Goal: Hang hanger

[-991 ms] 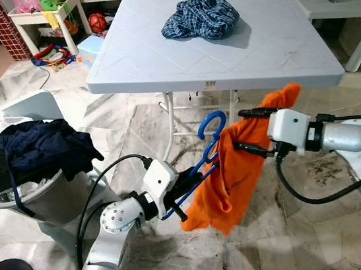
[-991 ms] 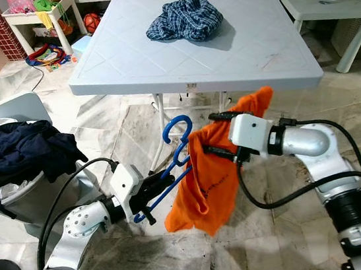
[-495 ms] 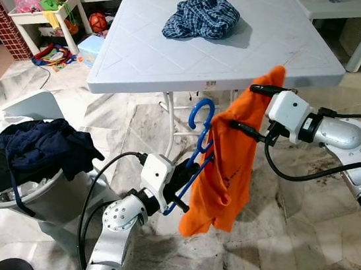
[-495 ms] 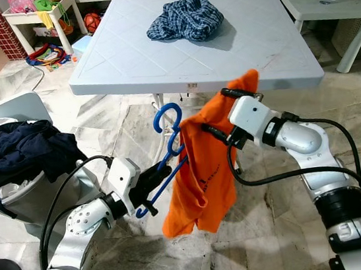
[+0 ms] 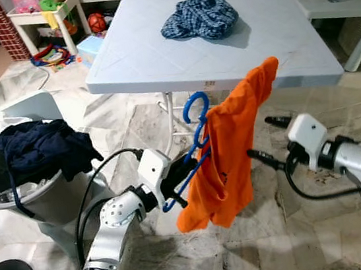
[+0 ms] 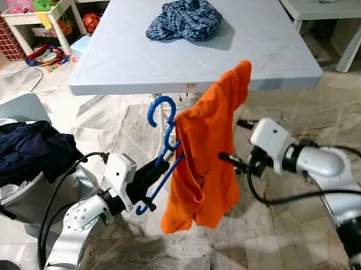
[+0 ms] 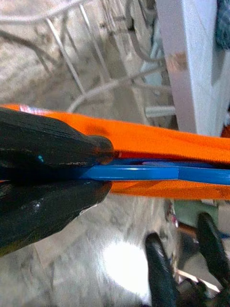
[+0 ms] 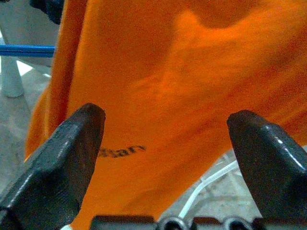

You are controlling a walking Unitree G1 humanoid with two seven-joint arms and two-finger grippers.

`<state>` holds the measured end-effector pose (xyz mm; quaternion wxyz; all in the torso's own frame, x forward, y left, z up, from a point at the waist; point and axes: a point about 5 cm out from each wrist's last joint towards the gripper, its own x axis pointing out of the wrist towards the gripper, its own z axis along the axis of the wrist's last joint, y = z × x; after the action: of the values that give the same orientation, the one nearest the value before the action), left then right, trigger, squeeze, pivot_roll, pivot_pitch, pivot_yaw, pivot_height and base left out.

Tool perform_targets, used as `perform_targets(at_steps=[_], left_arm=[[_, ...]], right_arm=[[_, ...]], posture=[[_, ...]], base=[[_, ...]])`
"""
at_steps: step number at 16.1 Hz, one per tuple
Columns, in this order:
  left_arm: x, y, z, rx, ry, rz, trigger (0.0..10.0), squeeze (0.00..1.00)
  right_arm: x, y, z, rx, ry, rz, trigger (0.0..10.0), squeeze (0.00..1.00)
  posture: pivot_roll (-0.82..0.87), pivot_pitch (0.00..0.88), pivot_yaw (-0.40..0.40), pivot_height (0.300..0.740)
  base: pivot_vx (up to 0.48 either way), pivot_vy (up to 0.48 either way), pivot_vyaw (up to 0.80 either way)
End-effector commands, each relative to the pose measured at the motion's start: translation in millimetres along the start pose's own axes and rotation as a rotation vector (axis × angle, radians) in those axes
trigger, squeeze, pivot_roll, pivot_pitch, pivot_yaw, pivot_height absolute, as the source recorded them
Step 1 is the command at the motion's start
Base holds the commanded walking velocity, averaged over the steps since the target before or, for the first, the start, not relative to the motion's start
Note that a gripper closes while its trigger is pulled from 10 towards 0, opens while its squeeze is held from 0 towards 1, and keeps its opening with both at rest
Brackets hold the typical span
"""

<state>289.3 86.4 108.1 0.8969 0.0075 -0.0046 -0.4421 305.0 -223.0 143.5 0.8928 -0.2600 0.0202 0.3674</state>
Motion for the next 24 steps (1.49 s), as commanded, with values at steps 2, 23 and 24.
perform_targets(at_steps=[2, 23, 24], left_arm=[[7.2, -8.7, 19, 0.005, -0.072, -0.071, 0.0, 0.00], [0.0, 0.1, 13, 0.026, 0.000, -0.042, 0.0, 0.00], [-0.9, 2.4, 12, 0.032, 0.013, -0.029, 0.0, 0.00]], right_arm=[[2.0, 4.6, 1, 0.033, -0.017, -0.056, 10.0, 0.00], [-0.2, -15.1, 0, 0.110, -0.040, -0.263, 0.0, 0.00], [-1.9, -17.7, 0, 0.107, -0.036, -0.265, 0.0, 0.00]], posture=[[-0.02, 0.104, -0.002, 0.740], [-0.02, 0.102, 0.001, 0.740], [-0.02, 0.103, 0.002, 0.740]], base=[[0.000, 0.000, 0.00], [0.000, 0.000, 0.00], [0.000, 0.000, 0.00]])
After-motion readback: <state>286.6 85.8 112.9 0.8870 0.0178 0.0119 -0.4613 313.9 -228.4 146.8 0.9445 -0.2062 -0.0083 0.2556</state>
